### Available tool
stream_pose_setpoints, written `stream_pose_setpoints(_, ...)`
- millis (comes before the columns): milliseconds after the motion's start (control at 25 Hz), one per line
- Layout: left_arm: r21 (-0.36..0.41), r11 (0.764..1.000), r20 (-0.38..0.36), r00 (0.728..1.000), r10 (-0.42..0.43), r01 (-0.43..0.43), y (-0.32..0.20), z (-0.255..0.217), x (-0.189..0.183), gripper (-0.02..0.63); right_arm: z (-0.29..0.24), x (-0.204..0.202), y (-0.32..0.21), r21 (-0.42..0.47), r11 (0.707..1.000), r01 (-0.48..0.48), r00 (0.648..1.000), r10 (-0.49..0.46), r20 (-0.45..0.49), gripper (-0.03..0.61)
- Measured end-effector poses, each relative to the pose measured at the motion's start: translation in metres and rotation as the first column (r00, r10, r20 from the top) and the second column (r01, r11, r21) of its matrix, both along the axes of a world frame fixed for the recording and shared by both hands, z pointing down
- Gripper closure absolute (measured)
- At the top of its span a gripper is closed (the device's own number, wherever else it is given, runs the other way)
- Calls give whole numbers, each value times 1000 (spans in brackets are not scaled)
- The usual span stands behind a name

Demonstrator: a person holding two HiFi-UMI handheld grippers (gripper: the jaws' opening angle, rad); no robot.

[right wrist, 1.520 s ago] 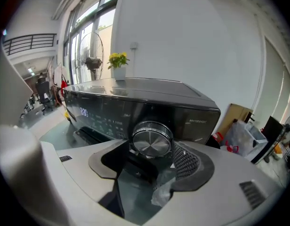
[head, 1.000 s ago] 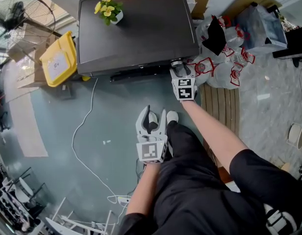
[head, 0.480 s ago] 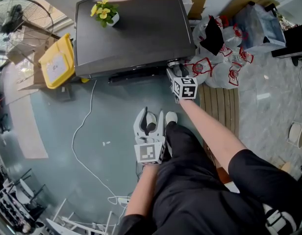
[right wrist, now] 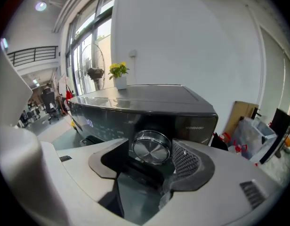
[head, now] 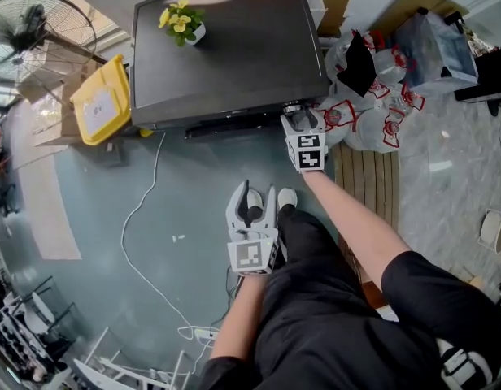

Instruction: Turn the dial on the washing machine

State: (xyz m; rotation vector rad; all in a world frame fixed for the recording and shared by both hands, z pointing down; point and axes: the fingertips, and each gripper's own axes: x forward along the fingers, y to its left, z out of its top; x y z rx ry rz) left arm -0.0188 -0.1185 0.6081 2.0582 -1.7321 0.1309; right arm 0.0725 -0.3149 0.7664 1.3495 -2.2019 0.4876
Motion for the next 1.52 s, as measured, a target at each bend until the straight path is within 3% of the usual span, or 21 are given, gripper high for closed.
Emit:
stream_pose_setpoints(400,-16,1000,4,1000,-24,24,-1,1,-11,414,11,-2,-6,21,1000,-8,986,11,-164,325)
stream_pose_setpoints(640,-25,999,7,999,-39,39,0,5,-17,414,11,-2,-6,26,1000,-3,985,7,-171,325)
stream_pose_setpoints(760,-34,998,7,999,-45,45,-3,4,-18,416,13,0,-6,15,1000,-19,990,21,-137,325)
stream_pose_setpoints(1000,-14,999,-13,999,-29,29,-5,5,-12,414,12,0,-6,-46,998,-51,999,52,17,325)
stream_pose_setpoints(1240,-18,1000,0,1000,-18,18,-9,1,-7,414,12,6,-7,-94,992,-87,966,107,234,325)
stream_pose_setpoints(1520,18,1000,-7,1000,-11,11,-9,-10,-4,414,12,6,-8,-99,992,-82,968,103,230,325)
